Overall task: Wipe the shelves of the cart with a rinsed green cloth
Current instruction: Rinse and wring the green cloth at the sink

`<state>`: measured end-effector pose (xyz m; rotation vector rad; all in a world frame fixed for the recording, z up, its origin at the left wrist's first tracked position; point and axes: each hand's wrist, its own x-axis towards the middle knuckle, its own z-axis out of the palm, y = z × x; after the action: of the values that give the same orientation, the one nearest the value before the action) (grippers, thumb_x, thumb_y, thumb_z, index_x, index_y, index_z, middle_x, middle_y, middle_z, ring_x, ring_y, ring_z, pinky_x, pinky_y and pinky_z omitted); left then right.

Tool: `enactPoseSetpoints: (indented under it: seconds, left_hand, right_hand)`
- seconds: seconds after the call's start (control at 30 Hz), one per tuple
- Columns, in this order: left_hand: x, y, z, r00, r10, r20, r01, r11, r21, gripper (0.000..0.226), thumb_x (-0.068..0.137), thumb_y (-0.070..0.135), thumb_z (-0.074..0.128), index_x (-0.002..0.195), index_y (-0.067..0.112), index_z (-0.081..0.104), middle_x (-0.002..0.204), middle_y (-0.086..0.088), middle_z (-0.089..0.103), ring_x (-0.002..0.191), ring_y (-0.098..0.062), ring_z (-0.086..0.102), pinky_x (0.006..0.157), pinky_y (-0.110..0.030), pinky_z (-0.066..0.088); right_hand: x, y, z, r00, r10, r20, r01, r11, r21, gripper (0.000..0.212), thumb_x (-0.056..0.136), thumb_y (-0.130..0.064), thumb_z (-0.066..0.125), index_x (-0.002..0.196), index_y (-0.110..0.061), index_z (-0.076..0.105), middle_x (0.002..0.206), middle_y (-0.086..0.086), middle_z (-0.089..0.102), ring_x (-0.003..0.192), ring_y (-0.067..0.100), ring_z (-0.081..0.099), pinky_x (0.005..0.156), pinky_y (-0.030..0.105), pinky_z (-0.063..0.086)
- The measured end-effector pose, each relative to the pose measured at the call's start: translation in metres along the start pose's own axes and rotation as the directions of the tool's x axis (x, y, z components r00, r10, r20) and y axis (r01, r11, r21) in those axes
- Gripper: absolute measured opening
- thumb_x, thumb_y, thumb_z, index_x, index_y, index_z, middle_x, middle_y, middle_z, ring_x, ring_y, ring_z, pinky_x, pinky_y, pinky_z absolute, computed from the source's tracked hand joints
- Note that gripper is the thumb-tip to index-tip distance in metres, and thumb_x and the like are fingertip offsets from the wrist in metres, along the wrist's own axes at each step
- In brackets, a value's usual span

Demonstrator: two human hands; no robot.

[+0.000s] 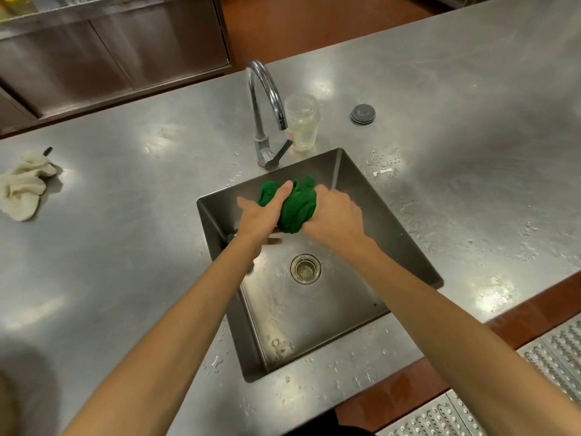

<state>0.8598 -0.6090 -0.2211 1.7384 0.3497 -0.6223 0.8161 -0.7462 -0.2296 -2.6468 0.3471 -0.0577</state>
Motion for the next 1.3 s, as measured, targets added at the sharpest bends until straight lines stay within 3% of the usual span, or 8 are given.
enactPoseSetpoints:
  seconds: [0.13,0.23,0.47,0.6,0.77,0.87,1.1,1.3]
  left_hand:
    - [-0.007,0.01,-0.008,0.925,-0.241,0.295,0.328,0.897,-0.297,0.04,0.094,0.047,0.066,0.119,0.016,0.063,0.129,-0.021,0.064,0.111,-0.043,0.065,0.097,-0.065,0.051]
    - [-0.002,0.012,-0.01,0.89,-0.264,0.372,0.415,0.806,-0.422,0.065,0.079,0.062,0.076,0.121,0.014,0.068,0.124,-0.021,0.069,0.11,-0.043,0.066,0.1,-0.065,0.048]
    - [0.006,0.008,0.008,0.959,-0.282,0.023,0.265,0.864,-0.428,0.064,0.056,0.022,0.078,0.118,0.011,0.071,0.116,-0.015,0.074,0.094,-0.032,0.073,0.074,-0.049,0.062]
    - [0.026,0.008,0.016,0.956,-0.291,-0.027,0.233,0.815,-0.53,0.056,0.065,0.022,0.067,0.119,0.013,0.07,0.116,-0.012,0.075,0.098,-0.031,0.074,0.073,-0.049,0.062]
    - [0.013,0.017,0.027,0.971,-0.231,-0.066,0.161,0.83,-0.535,0.045,0.074,0.023,0.073,0.118,0.013,0.07,0.112,-0.013,0.075,0.093,-0.03,0.074,0.074,-0.047,0.063]
    - [-0.001,0.025,0.037,0.976,-0.12,-0.18,0.001,0.834,-0.552,0.009,0.088,0.007,0.067,0.095,0.012,0.066,0.098,-0.012,0.07,0.084,-0.026,0.069,0.074,-0.041,0.062]
    - [0.005,0.032,0.034,0.955,0.169,-0.245,-0.266,0.854,-0.447,0.022,0.075,-0.002,0.063,0.091,0.012,0.069,0.083,-0.016,0.076,0.078,-0.029,0.076,0.081,-0.048,0.063]
    - [-0.002,0.031,0.025,0.946,0.297,-0.131,-0.325,0.856,-0.402,0.026,0.083,-0.018,0.049,0.085,0.005,0.062,0.059,-0.012,0.063,0.051,-0.024,0.062,0.062,-0.038,0.057]
  right_hand:
    - [0.0,0.002,0.004,0.964,-0.24,-0.118,0.204,0.945,-0.255,0.054,0.071,-0.012,0.079,0.119,-0.011,0.054,0.108,0.011,0.054,0.098,0.03,0.054,0.058,0.033,0.033]
    - [-0.006,-0.001,0.002,0.878,-0.466,-0.109,0.422,0.861,-0.286,0.065,0.056,-0.003,0.084,0.117,-0.006,0.061,0.102,0.012,0.058,0.091,0.03,0.056,0.051,0.028,0.031]
    - [-0.011,-0.004,0.003,0.856,-0.509,-0.096,0.465,0.837,-0.288,0.069,0.055,-0.004,0.089,0.118,0.0,0.062,0.105,0.017,0.063,0.093,0.033,0.06,0.054,0.03,0.046]
    - [-0.019,-0.011,0.007,0.819,-0.54,-0.193,0.407,0.785,-0.467,0.061,0.086,-0.004,0.067,0.142,0.005,0.044,0.144,0.031,0.045,0.128,0.046,0.048,0.1,0.052,0.05]
    - [-0.013,-0.004,-0.006,0.849,-0.478,-0.225,0.309,0.794,-0.523,0.062,0.074,-0.003,0.071,0.133,0.004,0.054,0.126,0.026,0.061,0.084,0.034,0.062,0.052,0.033,0.05]
    - [-0.008,-0.006,-0.011,0.93,-0.333,-0.155,0.242,0.873,-0.424,0.066,0.052,-0.01,0.091,0.11,0.001,0.062,0.086,0.015,0.064,0.063,0.03,0.063,0.045,0.026,0.029]
    - [-0.007,-0.013,-0.017,0.995,-0.101,-0.008,0.101,0.992,0.073,0.03,0.082,-0.035,0.068,0.096,-0.012,0.055,0.083,0.001,0.059,0.076,0.026,0.052,0.068,0.035,0.045]
    - [-0.004,-0.012,-0.012,0.949,-0.162,0.271,0.049,0.924,0.38,0.019,0.062,-0.008,0.077,0.061,0.0,0.06,0.06,0.007,0.062,0.057,0.021,0.054,0.061,0.036,0.05]
